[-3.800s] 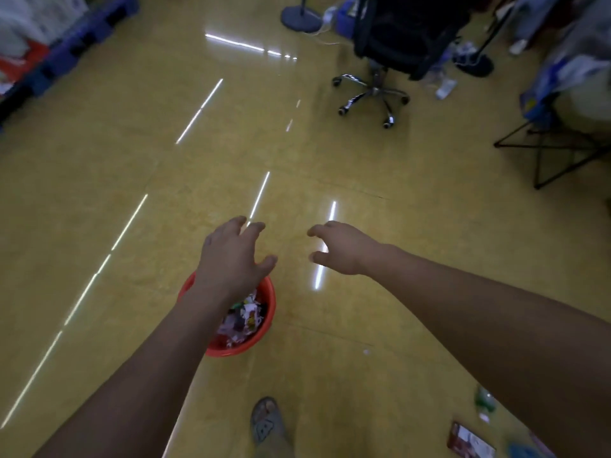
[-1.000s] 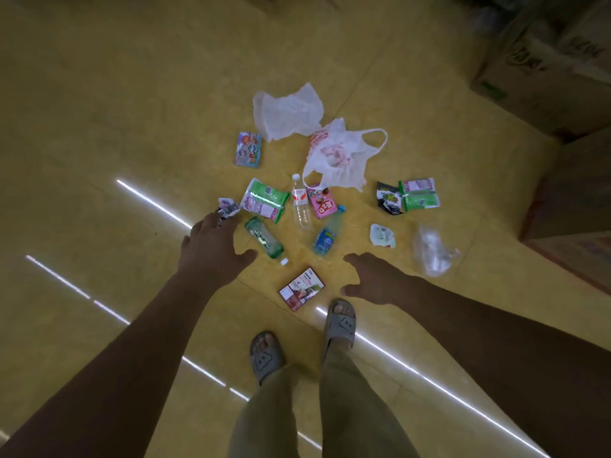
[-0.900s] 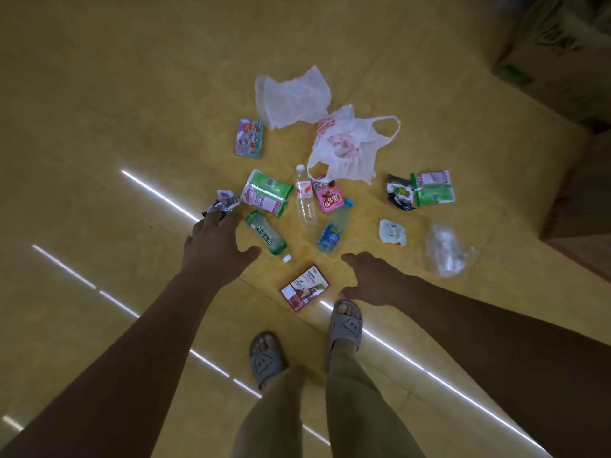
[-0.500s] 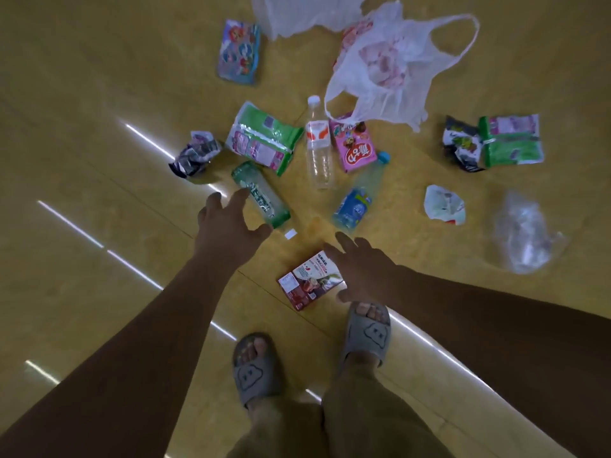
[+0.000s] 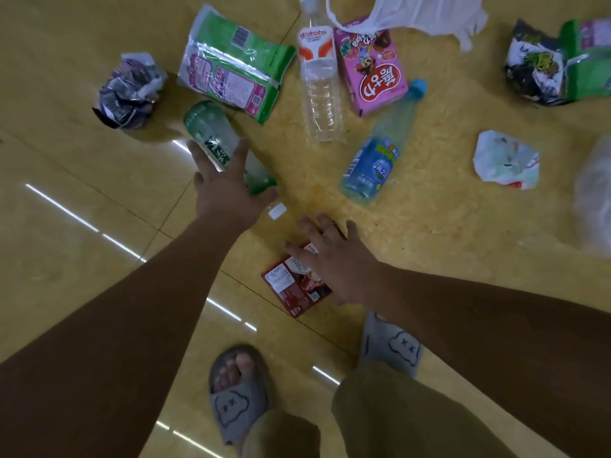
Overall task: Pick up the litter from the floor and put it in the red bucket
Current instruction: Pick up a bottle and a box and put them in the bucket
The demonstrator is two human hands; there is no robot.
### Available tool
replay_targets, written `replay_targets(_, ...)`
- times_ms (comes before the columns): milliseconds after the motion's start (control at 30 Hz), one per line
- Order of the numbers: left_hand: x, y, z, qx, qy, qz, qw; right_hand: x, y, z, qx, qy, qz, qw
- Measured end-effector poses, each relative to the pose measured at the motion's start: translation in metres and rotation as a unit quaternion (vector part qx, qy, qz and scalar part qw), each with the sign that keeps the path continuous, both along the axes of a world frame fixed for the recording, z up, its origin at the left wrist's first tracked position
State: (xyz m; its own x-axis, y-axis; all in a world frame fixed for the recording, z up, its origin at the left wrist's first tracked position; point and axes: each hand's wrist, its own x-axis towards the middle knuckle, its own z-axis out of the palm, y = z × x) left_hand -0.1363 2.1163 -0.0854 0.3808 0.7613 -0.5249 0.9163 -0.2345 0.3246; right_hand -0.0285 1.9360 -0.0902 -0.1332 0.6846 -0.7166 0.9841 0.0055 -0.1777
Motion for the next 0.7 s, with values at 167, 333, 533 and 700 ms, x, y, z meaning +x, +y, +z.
replay_targets(167,0.006,0.000,-0.017,-0.004,-0.027,-0.001,1.000,0.002,-0.005,-0.011,0.043,0.002,0.010,0.999)
replay_targets(333,0.015,-0.001,-0.018,-0.001,-0.068,0.026,0.997,-0.001,-0.010,-0.013,0.067,-0.008,0.010,0.998)
replay_targets(533,0.005,-0.001,0.006,-0.008,-0.056,0.014,0.998,0.012,-0.001,0.016,0.064,-0.028,-0.044,0.997)
replay_targets(700,0.007,0.006,0.065,-0.004,-0.046,0.014,0.999,0.028,0.012,0.071,0.059,-0.048,-0.063,0.995)
